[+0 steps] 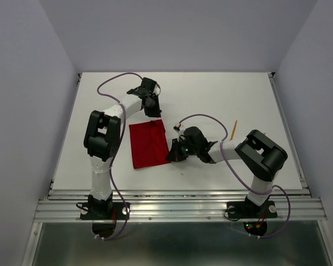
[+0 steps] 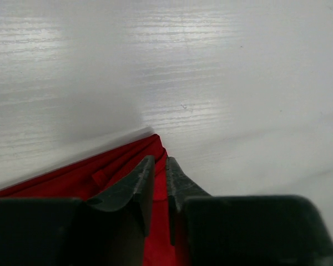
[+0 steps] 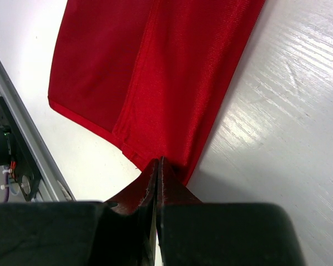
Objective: Fold the napkin into a case and place the utensils inside
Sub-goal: Smooth out the 2/3-rectangle-folded napkin at the center of the board.
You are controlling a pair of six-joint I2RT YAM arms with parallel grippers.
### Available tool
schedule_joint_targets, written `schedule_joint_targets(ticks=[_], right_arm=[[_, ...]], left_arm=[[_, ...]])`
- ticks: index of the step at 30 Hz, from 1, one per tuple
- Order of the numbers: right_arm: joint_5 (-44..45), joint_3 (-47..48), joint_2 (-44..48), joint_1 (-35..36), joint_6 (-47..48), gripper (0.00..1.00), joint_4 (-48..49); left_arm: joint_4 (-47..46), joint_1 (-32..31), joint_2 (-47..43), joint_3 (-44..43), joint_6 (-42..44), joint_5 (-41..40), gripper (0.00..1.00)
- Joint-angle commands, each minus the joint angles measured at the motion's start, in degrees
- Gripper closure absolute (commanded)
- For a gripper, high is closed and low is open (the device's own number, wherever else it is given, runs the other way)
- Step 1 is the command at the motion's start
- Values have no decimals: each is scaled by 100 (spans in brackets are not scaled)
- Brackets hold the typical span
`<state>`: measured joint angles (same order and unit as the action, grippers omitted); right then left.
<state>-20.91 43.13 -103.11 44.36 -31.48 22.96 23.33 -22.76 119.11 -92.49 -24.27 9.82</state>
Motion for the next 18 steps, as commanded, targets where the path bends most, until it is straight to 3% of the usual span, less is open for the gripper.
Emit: schedule_joint_targets(ticks=[1,3,7,12,18], right_arm=[[342,-130,-16,73,231,99,-732],[342,-112,-25,73,222,99,-732],[324,-104,-51,73,213,99,-732],[324,-77,-77,73,195,99,-732],[315,-33,-86,73,187,99,-732]], left_arm=[[-21,26,-397,125,89,-104,81],[-57,26,-450,213,81,-112,87],[-276,26,-739,398,81,-174,89],[-391,9,-1004,468,168,-78,99],[-400,-53,-890,618,239,292,100]])
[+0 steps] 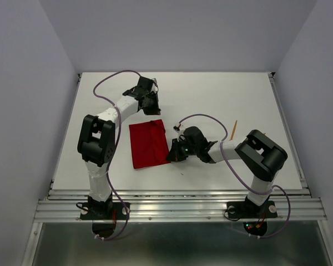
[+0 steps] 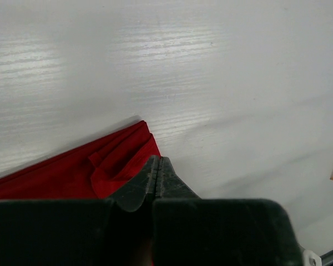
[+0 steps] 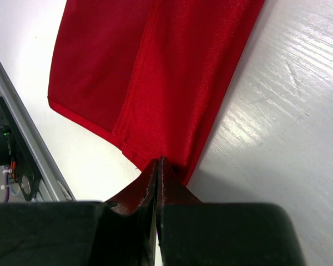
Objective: Fold the napkin into a case and place the utensils inside
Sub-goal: Smooth out the 2/3-rectangle-folded napkin at the center of the board.
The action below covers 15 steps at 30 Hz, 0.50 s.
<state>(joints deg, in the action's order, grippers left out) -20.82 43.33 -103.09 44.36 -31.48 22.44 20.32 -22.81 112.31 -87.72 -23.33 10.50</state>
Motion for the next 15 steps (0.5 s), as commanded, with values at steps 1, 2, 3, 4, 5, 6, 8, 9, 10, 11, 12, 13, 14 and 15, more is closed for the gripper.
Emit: schedule_joint_targets(ticks=[1,2,3,4,5,6,8,9,10,11,12,13,14,15], right_arm=[[306,-53,-89,73,187,99,-679],[306,-53,-80,73,187,99,-688],[306,-70,-80,73,187,99,-688],[315,-70,-71,73,187,99,-688],[315,-79,-71,73,187,99,-688],[315,-79,-71,73,187,99,-688],[315,-88,-80,73,187,99,-697],[315,-79,-62,73,187,99,-705],[324,-79,-62,73,187,99,-706],[324,-79,-54,73,187,99,-706],[324,-79,-53,73,187,99,-697],[333,-79,-53,73,187,99,-705],[315,-71,-53,73,187,99,-706],[324,-70,-62,73,187,99,-706]], left_arm=[[-89,-40,-175,150,153,215,100],[-37,-40,-140,159,171,189,100],[-2,-40,-70,150,189,172,100],[77,-31,-17,133,241,171,100],[104,-31,18,115,268,163,100],[130,-31,106,98,285,163,100],[183,-31,194,10,320,171,100],[209,-31,221,10,329,163,100],[305,-31,282,-51,347,128,100],[332,-31,282,-87,364,119,100],[350,-31,317,-122,382,101,100],[402,-22,335,-131,382,58,100],[429,-22,370,-157,391,40,100],[447,-22,388,-175,400,31,100]])
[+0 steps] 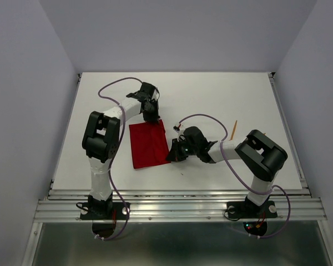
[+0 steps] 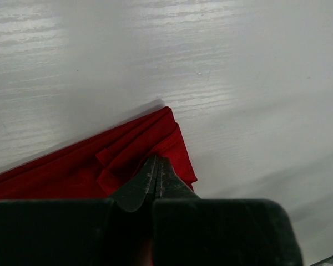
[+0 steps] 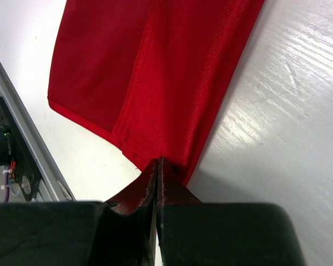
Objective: Fold the napkin into a case and place the utensils inside
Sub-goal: Smooth out the 2/3-rectangle-folded napkin at the center of the board.
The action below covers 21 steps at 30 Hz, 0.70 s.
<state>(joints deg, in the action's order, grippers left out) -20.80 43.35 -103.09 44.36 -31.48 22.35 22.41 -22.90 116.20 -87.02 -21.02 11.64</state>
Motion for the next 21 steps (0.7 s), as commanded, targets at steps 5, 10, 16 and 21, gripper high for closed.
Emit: schedule_joint_targets(ticks=[5,10,16,21], right_arm=[[322,-64,-80,73,187,99,-697],[313,-73,-71,73,187,99,-697],[322,-73,-53,73,187,99,-697],[331,-81,-53,73,187,99,-697]], left_arm=[[342,-4,78,-324,212,-206,100],[430,4,183,-403,221,-390,100],[474,39,271,-412,247,-522,100],[510,48,333,-438,291,-636,100]])
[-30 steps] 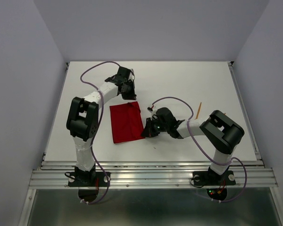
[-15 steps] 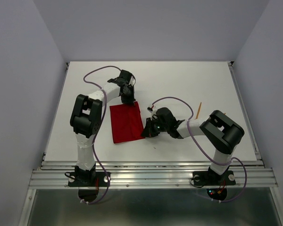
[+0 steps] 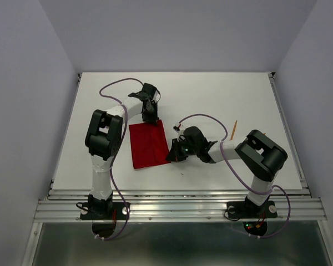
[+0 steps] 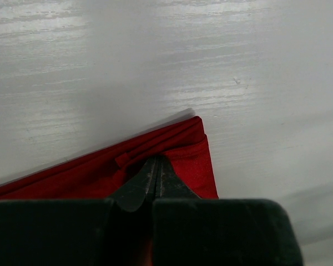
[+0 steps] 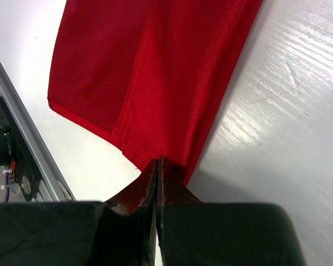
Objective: Fold the napkin into a case and place the utensils inside
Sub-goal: Smooth out the 2/3-rectangle-folded napkin at the center of the board.
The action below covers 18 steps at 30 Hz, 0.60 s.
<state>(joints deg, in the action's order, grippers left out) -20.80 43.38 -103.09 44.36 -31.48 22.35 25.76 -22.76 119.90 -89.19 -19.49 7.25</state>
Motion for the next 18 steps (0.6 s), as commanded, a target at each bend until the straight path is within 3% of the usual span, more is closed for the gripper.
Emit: schedule_joint_targets(ticks=[1,18], right_arm=[[339,-92,-45,73,187,99,-697],[375,-136,-10,73,204,99,-688]], left_arm=[[184,44,-28,-222,129,-215,100],[281,141,-212,-222,85,-294,100]])
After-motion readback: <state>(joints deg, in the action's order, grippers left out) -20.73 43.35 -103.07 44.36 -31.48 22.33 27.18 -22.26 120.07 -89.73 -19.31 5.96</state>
